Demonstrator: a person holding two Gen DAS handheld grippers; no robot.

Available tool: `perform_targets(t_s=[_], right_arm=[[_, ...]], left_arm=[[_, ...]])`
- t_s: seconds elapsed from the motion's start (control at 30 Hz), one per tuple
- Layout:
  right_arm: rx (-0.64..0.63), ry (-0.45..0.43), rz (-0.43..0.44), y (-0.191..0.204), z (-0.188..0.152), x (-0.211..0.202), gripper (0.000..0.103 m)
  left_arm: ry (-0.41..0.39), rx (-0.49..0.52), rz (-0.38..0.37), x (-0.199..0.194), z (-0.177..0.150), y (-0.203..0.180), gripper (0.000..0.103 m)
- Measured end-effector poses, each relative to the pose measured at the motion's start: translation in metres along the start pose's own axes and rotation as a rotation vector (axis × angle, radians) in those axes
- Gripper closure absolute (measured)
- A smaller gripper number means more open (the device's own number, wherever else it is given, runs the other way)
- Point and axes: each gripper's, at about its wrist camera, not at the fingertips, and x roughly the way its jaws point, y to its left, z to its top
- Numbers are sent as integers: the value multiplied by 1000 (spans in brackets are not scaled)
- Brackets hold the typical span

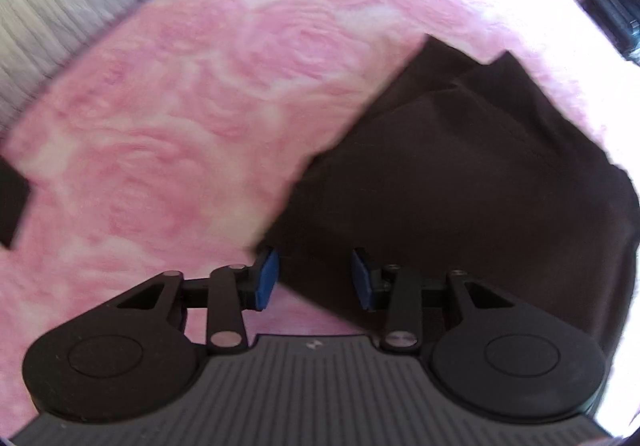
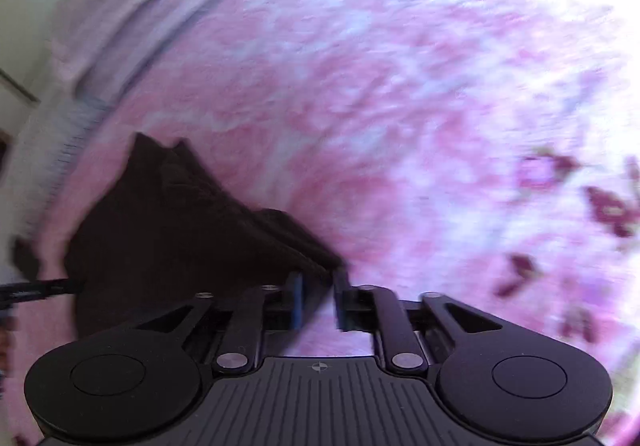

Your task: Fold clothes

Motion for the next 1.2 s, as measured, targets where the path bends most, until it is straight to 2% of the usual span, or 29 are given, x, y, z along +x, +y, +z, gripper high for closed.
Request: perform_targets(t_s=[0.03, 0.13, 0.3, 0.43, 0.57, 0.67, 0.87, 0.93, 1.03, 1.13, 1.17, 1.2], right_arm=[[-36, 2, 2, 10, -5, -4, 49], [-145, 7, 7, 39, -21, -18, 49], [-327, 16, 15, 88, -46, -40, 49], [-505, 70, 64, 137, -86, -29, 49], [-590, 78, 88, 164, -109, -22, 49], [-644, 90, 71, 178, -121, -13, 49], [-747, 108, -31, 196, -141, 7, 49], [-792, 91, -57, 200, -148, 9, 49], [-866, 77, -92, 202, -160, 10, 49], [-954, 75, -137, 201, -172, 11, 49], [-987, 76, -151, 201, -176, 10, 49], [-1029, 76, -160, 202, -182, 12, 49]], left_arm=[[-1, -1, 26, -3, 1, 5, 67], [-37, 21, 29, -20, 0, 16, 67], [-28, 115, 15, -34, -9, 13, 66], [-11, 113, 9, -38, -19, 13, 66], [-4, 118, -13, -42, -30, 12, 66], [-9, 121, -21, -45, -38, 13, 66], [-18, 170, -19, -54, -50, 13, 65], [-33, 243, 7, -61, -56, 8, 64], [-92, 420, 78, -81, -72, -7, 60], [-206, 651, 128, -95, -102, -25, 45], [-241, 743, 148, -94, -114, -32, 37], [-276, 835, 169, -93, -125, -38, 36]])
